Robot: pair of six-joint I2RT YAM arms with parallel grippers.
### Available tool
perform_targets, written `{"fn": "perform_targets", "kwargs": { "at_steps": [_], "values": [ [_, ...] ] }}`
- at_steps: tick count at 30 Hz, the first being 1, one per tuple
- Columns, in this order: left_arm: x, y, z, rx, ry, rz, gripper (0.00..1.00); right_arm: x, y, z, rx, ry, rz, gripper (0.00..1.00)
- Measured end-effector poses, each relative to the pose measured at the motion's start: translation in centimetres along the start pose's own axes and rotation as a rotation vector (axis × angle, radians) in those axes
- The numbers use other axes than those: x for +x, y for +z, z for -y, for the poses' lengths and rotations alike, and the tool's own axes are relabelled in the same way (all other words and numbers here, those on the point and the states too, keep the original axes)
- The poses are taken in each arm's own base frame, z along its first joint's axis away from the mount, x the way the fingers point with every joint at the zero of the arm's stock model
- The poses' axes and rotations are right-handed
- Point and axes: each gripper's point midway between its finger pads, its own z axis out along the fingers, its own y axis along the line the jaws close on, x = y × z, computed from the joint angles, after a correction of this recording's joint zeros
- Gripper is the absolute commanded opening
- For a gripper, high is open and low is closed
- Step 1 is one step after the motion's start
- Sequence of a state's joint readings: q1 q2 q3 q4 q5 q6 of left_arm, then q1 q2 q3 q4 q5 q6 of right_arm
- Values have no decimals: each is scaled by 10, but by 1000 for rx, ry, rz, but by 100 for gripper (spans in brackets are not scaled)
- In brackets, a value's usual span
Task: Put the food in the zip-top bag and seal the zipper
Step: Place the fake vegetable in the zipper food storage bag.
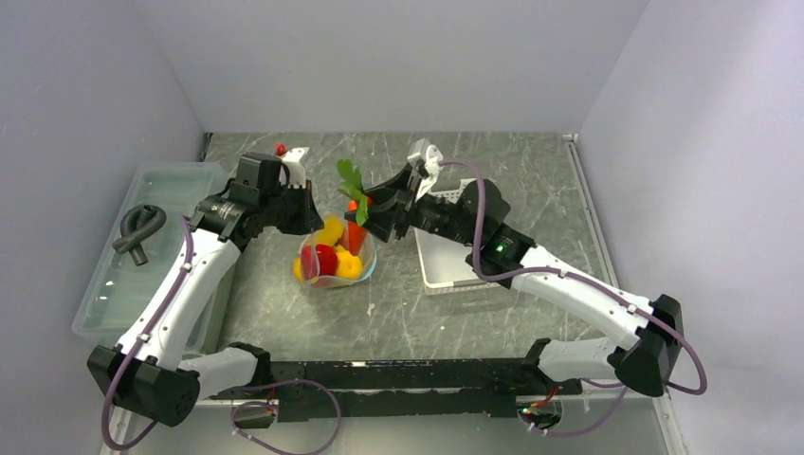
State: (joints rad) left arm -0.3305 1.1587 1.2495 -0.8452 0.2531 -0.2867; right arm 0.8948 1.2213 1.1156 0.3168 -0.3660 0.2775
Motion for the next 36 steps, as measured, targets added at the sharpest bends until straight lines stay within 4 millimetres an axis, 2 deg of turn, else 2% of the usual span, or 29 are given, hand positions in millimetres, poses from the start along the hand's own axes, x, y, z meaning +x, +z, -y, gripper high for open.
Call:
{"fn": "perform_targets", "kwargs": {
  "at_steps": [9,23,31,36],
  "values": [
    [1,-4,5,18,-10,-15,0,34,12,-12,-108,-147,-3,12],
    [7,-10,15,67,-20,-60,0,86,18,-13,-263,-389,-73,11],
    [9,-16,21,94,-24,-80,0,128,19,-13,-371,-473,-125,14],
    [14,-18,24,111,-29,-100,0,145,20,-9,-404,-535,-151,14]
  ]
}}
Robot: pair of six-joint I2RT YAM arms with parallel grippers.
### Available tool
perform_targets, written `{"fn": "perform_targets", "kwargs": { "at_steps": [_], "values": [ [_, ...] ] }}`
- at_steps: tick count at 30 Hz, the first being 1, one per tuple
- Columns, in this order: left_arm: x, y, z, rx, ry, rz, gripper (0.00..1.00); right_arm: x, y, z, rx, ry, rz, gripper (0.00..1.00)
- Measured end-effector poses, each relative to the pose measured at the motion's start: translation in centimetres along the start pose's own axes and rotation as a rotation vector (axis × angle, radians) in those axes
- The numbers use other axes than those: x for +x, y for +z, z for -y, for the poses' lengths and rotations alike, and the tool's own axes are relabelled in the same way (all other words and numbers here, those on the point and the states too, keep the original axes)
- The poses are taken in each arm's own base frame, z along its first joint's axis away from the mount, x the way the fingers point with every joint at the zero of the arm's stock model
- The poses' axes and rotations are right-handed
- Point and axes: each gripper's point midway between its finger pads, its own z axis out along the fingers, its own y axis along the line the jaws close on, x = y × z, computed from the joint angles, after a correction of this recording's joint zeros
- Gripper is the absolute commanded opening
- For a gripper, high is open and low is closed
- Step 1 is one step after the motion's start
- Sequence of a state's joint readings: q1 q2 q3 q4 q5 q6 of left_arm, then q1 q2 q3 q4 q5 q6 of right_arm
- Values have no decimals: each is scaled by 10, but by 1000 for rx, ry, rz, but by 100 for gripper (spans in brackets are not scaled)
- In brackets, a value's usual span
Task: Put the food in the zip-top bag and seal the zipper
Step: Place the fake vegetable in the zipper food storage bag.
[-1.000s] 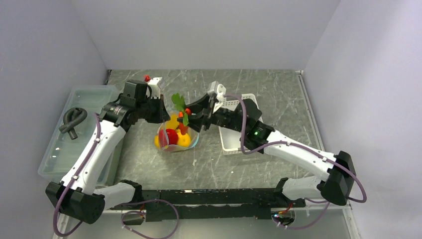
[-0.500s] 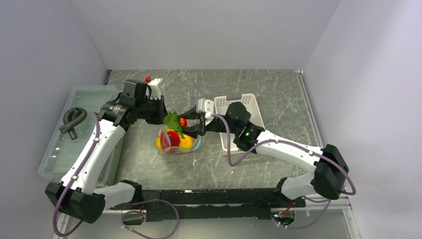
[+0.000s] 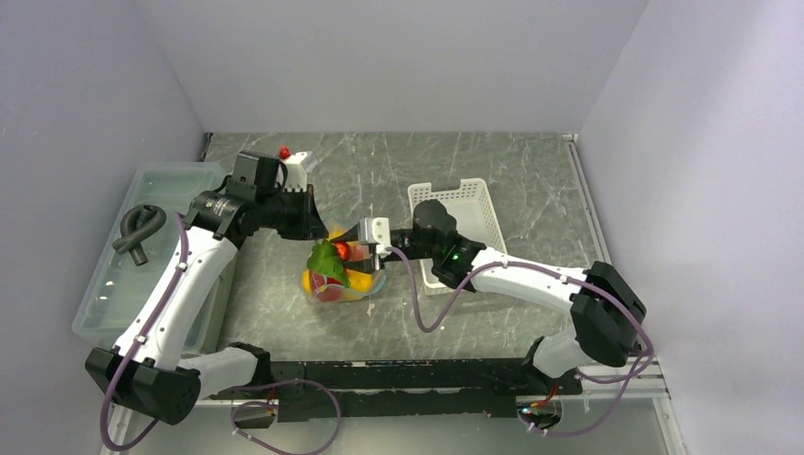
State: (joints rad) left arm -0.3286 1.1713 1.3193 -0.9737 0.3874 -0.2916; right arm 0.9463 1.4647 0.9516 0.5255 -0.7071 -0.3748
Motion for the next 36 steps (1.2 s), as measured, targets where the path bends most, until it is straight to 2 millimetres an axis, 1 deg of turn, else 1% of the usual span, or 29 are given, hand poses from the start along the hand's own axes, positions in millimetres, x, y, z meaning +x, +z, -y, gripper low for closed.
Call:
{"fn": "perform_targets", "kwargs": {
  "at_steps": [4,9,12,22,24,27,33,36],
  "values": [
    [3,-1,2,10,-1,-14,0,15,1,-3,-20,-40,-36,14],
    [8,-3,4,25,5,-28,0,50,0,-9,-43,-41,-134,13],
    [10,-4,7,43,6,-39,0,65,-1,-11,-44,-37,-178,13],
    [15,-5,12,74,16,-60,0,101,0,-10,-27,-11,-263,16],
    [15,-5,12,75,18,-60,0,105,1,-9,-21,-8,-274,16],
    [15,-5,12,74,23,-60,0,110,2,-4,-4,-7,-295,18],
    [14,-5,11,74,25,-57,0,118,7,18,68,3,-373,21],
    [12,-5,10,72,26,-49,0,121,8,29,108,8,-413,27]
  ]
}}
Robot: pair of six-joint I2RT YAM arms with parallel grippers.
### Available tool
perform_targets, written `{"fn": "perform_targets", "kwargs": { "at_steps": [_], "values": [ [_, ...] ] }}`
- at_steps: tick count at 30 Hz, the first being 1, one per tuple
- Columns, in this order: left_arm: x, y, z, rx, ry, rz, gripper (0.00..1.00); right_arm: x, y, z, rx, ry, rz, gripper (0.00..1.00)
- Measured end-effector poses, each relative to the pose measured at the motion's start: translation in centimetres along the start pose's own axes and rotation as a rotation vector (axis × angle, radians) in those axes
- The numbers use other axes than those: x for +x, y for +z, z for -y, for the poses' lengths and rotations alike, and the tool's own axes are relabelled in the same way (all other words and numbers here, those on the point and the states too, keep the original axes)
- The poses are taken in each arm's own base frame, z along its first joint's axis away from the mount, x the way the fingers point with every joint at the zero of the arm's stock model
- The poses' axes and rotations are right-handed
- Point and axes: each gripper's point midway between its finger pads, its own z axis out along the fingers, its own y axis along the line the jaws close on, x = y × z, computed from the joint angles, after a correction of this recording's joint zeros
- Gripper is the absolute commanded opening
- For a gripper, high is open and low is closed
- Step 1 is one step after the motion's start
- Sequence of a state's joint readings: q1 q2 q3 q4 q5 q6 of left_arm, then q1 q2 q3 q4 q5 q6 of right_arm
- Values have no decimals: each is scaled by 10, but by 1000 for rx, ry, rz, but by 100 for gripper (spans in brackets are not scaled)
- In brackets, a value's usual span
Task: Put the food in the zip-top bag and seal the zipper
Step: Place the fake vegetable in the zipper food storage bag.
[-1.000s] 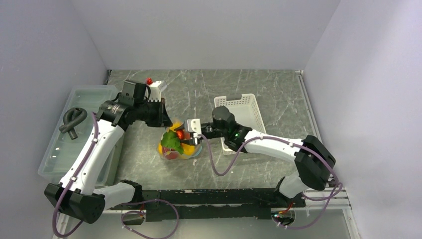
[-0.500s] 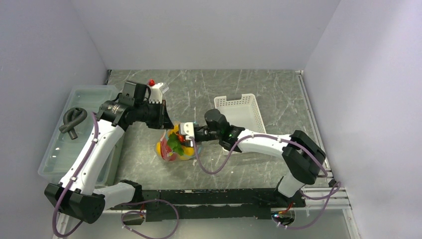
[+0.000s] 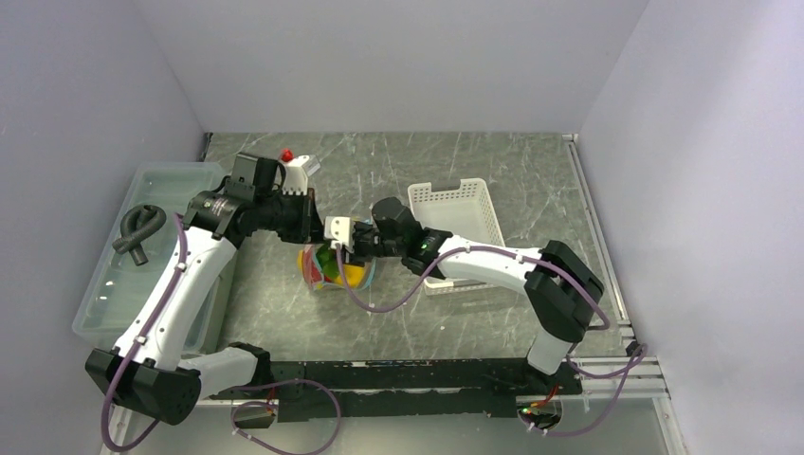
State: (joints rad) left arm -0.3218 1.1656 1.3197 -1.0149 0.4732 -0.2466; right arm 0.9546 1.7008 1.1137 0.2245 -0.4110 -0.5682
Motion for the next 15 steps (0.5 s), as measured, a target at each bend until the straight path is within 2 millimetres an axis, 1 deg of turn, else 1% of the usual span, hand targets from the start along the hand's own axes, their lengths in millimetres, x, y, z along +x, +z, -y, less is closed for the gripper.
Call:
{"fn": "perform_targets", "kwargs": {
  "at_steps": [4,7,12,15],
  "values": [
    [-3,0,0,-1,1,8,0,1,1,6,29,18,-35,34],
    [-4,0,0,-1,2,11,0,1,0,9,45,35,-55,43],
    [-4,1,-2,-8,-3,10,0,2,-4,10,57,58,-71,50],
    [-5,3,-2,-6,-9,9,0,3,-11,9,65,77,-93,54]
  ]
}}
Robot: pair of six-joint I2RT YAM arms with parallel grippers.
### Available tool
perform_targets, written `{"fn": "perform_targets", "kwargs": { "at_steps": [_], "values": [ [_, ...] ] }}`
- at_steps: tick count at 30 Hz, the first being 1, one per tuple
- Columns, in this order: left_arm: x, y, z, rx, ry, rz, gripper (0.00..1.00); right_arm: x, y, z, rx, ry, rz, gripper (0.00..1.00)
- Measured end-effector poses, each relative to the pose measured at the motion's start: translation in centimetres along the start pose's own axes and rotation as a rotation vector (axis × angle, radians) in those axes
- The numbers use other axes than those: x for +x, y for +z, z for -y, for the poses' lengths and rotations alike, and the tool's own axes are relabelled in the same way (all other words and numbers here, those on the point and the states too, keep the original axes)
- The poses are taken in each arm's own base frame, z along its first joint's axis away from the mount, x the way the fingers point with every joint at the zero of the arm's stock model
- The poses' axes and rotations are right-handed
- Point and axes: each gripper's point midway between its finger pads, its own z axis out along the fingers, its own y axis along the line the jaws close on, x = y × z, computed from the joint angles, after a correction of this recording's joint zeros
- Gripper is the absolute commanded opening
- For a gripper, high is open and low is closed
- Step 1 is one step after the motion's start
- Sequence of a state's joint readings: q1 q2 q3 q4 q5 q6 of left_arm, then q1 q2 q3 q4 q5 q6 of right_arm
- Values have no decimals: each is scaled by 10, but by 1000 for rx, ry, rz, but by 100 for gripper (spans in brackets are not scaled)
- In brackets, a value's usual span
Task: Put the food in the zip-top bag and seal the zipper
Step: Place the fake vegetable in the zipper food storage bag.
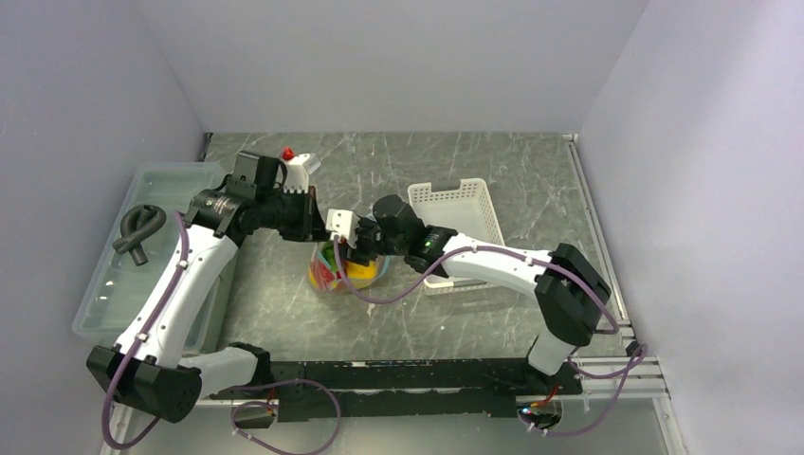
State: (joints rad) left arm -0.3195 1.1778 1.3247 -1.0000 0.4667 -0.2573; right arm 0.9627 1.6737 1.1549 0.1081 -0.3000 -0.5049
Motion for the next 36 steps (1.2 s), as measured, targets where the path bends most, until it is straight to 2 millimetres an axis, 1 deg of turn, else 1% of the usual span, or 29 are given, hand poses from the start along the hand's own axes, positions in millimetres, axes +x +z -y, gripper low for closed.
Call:
{"fn": "perform_targets", "kwargs": {
  "at_steps": [5,6,7,11,15,19,23,25,28,31,34,36],
  "values": [
    [-3,1,2,3,-16,5,0,9,-15,3,18,35,-45,58],
    [-3,1,2,3,-18,7,0,9,-18,4,23,38,-52,62],
    [-3,1,2,3,-21,7,0,10,-22,4,24,44,-59,64],
    [-3,1,3,3,-38,5,0,2,-35,7,37,48,-59,65],
    [-4,4,2,2,-49,3,0,-11,-49,9,50,40,-38,66],
    [-5,4,2,2,-50,3,0,-17,-61,9,56,37,-28,65],
    [-5,4,2,2,-50,3,0,-24,-74,7,66,45,-12,58],
    [-5,4,2,2,-50,3,0,-30,-81,7,74,60,3,52],
    [-5,4,2,2,-50,2,0,-41,-89,7,86,103,32,39],
    [-5,4,2,2,-49,2,0,-45,-91,7,94,175,39,31],
    [-5,4,2,2,-49,2,0,-47,-90,9,106,264,23,27],
    [-4,4,2,2,-49,2,0,-50,-88,11,116,319,20,19]
  ]
}}
